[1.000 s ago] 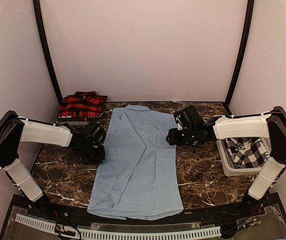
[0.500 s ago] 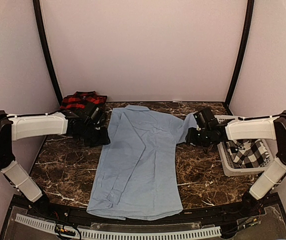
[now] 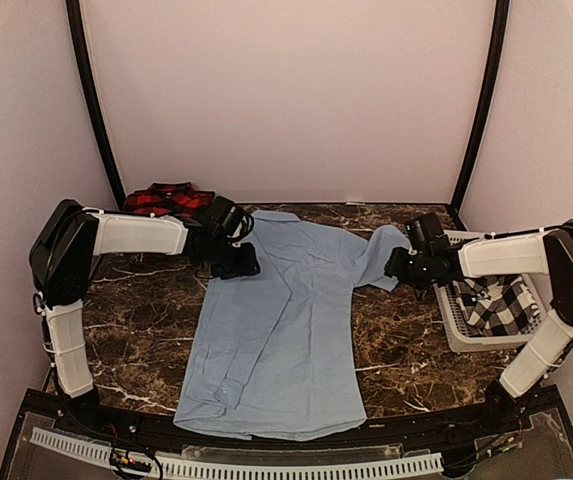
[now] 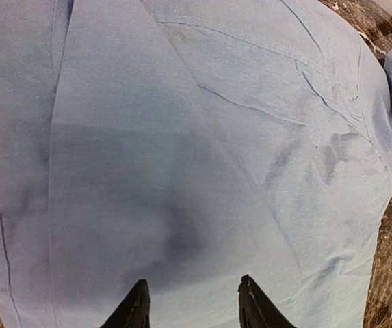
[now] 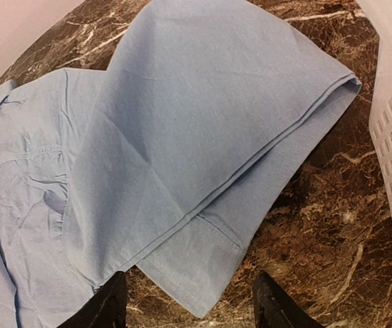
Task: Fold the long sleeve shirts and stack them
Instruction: Move the 1/3-folded shirt to the center of the board.
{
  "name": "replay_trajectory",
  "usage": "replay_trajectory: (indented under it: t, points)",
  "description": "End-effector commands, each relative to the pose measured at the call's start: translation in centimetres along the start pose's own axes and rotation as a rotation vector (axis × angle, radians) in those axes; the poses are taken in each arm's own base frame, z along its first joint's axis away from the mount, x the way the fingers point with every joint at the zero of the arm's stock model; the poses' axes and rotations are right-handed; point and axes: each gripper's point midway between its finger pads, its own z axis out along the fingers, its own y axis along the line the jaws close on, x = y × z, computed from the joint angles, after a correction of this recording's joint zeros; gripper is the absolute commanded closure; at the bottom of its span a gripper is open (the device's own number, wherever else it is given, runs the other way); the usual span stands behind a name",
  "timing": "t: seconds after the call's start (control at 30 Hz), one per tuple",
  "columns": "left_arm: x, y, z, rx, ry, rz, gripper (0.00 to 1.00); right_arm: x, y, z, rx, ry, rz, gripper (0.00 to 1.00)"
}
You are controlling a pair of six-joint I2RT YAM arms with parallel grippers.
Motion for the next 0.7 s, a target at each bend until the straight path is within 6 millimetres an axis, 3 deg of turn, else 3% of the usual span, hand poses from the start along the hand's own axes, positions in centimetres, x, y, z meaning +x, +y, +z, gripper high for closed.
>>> replay_trajectory:
  t: [0.0,0.33,0.53,0.67]
  points:
    - [-1.9,-0.9,1.1,0.017,-0.035,0.004,0.57,-0.2,-0.2,1.4,0.011,0.001,0.023,0.41]
    - [-0.7,3.9,4.6,-0.128,0.019,-0.109,0.59,-0.4,-1.0,3.7,0.062,-0.008,0.027,0.44]
    - [-0.4,6.4,5.4,-0.159,0.042,-0.178,0.60,-1.7,0.0,5.2,0.055,-0.010,0.014,0.61]
    - [-0.3,6.4,5.7,-0.145,0.047,-0.188,0.60,-3.3,0.6,5.5,0.069,-0.021,-0.009,0.86]
